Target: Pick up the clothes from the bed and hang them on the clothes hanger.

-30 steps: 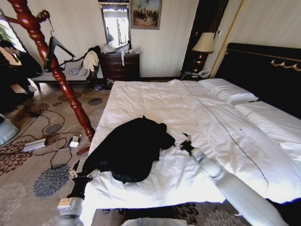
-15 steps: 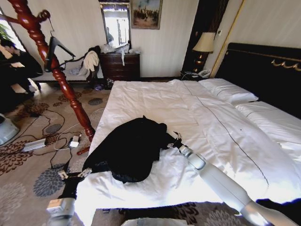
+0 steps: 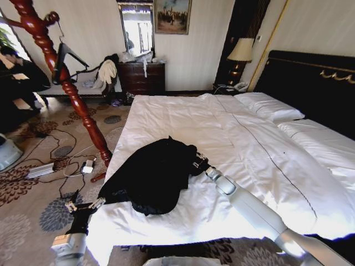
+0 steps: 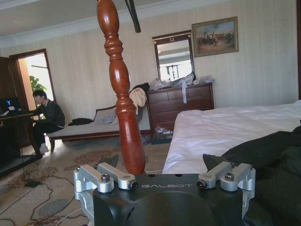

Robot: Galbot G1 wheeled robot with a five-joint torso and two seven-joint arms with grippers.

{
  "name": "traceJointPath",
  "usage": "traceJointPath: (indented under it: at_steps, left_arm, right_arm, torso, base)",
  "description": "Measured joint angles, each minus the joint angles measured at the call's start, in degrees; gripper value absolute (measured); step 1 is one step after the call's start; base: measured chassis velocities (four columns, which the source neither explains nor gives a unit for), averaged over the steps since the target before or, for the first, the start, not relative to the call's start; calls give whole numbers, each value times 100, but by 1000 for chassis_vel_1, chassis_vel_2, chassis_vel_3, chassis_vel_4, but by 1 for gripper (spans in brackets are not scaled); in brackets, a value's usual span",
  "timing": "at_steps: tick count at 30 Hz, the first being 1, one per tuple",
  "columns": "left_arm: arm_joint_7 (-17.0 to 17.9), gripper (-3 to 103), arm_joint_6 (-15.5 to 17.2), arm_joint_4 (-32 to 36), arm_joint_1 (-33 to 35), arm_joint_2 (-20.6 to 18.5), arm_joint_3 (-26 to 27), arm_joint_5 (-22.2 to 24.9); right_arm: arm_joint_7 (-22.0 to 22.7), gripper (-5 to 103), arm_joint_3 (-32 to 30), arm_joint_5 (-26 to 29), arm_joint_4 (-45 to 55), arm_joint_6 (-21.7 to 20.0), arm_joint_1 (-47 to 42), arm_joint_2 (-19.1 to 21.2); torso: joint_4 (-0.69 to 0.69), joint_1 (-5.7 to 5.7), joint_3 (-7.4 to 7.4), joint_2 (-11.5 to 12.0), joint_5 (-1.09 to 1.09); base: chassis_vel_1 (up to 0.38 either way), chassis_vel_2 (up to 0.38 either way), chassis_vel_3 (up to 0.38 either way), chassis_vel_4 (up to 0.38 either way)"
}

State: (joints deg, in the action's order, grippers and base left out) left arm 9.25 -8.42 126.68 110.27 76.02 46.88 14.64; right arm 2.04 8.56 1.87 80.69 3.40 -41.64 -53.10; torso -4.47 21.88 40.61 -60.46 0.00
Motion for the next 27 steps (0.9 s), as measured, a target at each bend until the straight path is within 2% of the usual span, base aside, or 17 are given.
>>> traceJointPath:
  at_steps: [1,2,3,6,9,21,24,27]
  left_arm:
    - [-1,100,-4,0,7,-3,7,-2]
    - [-1,100,-10,-1,18,-8,16,-4]
    - [-8,100,-23,-9,36,-10,28,-4]
    - [-14,100,-39,-24,43,1,33,-7]
    - [-18,100,-52,-65,30,49,19,-29]
    - [-18,100,-57,-74,-7,44,-16,-44]
    - [-18,100,-58,-46,-8,37,-19,-39]
    - [-19,100,-58,-30,-12,38,-35,-38]
  right_arm:
    - [0,31,8,-1,0,0,0,0]
    - [0,31,13,-1,0,0,-2,0]
    - [0,20,18,-1,6,0,-15,-1]
    - [0,15,21,1,18,0,-28,0]
    - [-3,2,20,3,36,-4,-49,13]
    - [55,0,-201,203,334,-128,-133,134]
    - [132,0,-328,620,757,-603,-43,305]
    - [166,0,-367,823,1079,-781,83,459]
  torso:
    - [0,0,0,0,0]
    - [1,0,0,0,0]
    - [1,0,0,0,0]
    - [0,0,0,0,0]
    - [1,0,0,0,0]
    - [0,0,0,0,0]
    - [-1,0,0,0,0]
    - [1,0,0,0,0]
  base:
    - [0,0,0,0]
    - [0,0,0,0]
    - [0,0,0,0]
    - [0,0,0,0]
    - [0,0,0,0]
    - [0,0,0,0]
    - [0,0,0,0]
    - [0,0,0,0]
